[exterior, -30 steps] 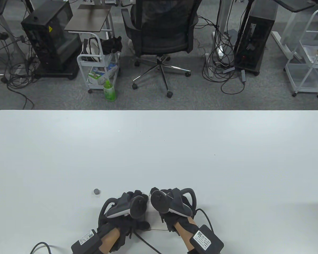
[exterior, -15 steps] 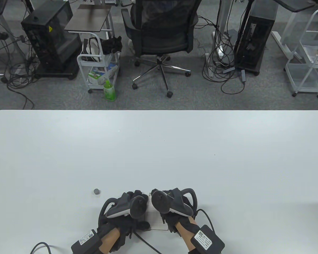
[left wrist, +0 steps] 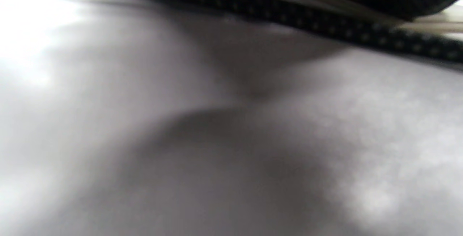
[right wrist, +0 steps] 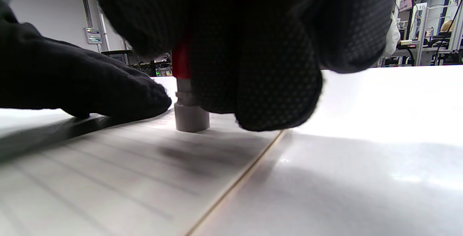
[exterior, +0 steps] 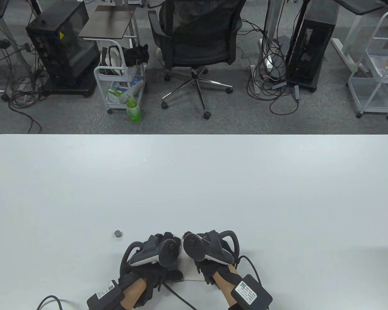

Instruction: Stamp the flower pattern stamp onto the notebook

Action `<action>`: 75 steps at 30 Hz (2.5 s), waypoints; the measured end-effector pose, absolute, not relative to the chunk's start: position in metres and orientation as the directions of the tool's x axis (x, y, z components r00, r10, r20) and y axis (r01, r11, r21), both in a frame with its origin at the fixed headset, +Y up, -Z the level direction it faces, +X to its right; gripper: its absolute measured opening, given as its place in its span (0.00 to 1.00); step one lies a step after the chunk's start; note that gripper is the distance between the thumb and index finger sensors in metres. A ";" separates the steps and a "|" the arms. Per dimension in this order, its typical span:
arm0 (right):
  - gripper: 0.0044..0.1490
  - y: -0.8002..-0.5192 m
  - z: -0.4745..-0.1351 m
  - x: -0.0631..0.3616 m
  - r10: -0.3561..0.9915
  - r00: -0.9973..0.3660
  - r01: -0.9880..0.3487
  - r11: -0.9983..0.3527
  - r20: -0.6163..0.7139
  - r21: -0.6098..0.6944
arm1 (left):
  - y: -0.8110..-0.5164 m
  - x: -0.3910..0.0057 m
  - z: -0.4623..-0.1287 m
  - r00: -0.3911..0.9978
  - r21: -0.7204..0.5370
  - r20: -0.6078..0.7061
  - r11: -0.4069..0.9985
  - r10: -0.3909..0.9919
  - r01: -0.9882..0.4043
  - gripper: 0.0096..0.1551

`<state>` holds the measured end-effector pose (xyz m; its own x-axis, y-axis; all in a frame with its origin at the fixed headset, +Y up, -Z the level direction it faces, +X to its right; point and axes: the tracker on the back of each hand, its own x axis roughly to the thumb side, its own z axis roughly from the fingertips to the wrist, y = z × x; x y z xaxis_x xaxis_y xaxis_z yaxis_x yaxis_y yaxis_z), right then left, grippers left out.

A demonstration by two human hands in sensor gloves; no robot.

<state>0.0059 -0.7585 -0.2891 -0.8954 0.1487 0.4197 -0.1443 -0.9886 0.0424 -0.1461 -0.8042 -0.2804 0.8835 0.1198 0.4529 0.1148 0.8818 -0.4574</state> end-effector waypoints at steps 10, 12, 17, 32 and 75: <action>0.28 -0.761 -0.292 0.005 0.197 -0.897 -0.171 -0.980 0.396 0.102 | -0.804 -0.146 -0.280 0.883 -0.457 0.453 0.882 0.120 0.115 0.63; 0.28 -0.761 -0.293 0.004 0.192 -0.900 -0.162 -0.981 0.392 0.109 | -0.804 -0.146 -0.280 0.883 -0.457 0.453 0.882 0.120 0.115 0.63; 0.28 -0.761 -0.292 0.002 0.176 -0.902 -0.148 -0.984 0.394 0.101 | -0.804 -0.146 -0.280 0.884 -0.458 0.452 0.881 0.117 0.118 0.63; 0.28 -0.762 -0.290 0.000 0.159 -0.905 -0.137 -0.987 0.395 0.083 | -0.804 -0.146 -0.280 0.884 -0.458 0.452 0.881 0.116 0.118 0.63; 0.27 -0.750 -0.294 0.034 0.183 -0.899 -0.184 -0.982 0.399 0.037 | -0.804 -0.146 -0.280 0.885 -0.460 0.450 0.880 0.118 0.117 0.63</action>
